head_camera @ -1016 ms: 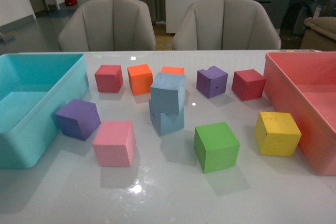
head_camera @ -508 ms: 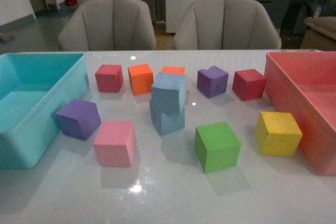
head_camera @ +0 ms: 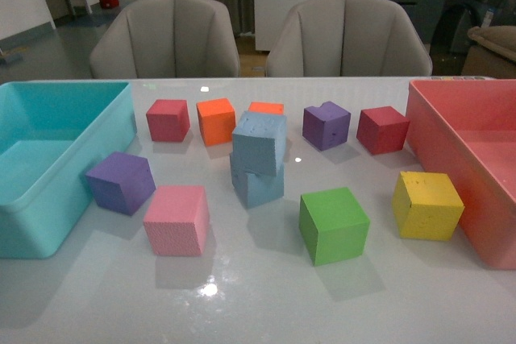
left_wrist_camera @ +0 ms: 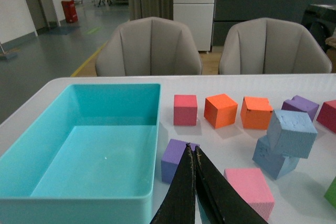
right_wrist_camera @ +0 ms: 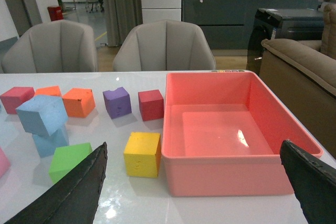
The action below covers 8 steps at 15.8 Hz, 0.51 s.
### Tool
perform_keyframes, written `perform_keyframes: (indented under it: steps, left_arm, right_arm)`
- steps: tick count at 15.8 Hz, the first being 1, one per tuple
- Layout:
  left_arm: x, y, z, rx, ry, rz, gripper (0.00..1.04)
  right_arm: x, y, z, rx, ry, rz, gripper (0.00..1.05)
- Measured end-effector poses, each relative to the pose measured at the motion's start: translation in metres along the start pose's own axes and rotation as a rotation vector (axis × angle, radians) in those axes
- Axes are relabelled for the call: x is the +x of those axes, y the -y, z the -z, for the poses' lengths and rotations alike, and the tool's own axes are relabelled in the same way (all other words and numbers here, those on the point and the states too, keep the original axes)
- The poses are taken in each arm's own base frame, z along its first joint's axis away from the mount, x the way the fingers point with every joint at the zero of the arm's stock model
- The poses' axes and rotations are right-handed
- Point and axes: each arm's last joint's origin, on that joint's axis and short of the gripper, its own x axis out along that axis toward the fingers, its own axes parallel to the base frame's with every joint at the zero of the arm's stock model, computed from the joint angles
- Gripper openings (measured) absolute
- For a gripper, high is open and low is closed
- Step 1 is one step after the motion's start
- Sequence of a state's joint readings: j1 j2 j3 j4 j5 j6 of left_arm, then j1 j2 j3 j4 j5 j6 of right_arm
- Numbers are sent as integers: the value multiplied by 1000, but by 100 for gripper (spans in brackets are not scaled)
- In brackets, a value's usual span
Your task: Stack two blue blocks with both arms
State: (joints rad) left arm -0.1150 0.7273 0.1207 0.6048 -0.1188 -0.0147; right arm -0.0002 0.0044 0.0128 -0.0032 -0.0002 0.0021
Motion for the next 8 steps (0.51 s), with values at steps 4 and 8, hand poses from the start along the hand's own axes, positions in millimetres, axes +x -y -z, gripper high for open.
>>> perform_keyframes:
  steps: [4, 8]
  left_arm:
    - [-17, -16, 10, 0, -4, -15, 2]
    - [-28, -15, 20, 1, -1, 5, 2]
  right_arm:
    - [0, 0, 0, 0, 0, 0, 98]
    - [0, 0, 0, 0, 0, 0, 98]
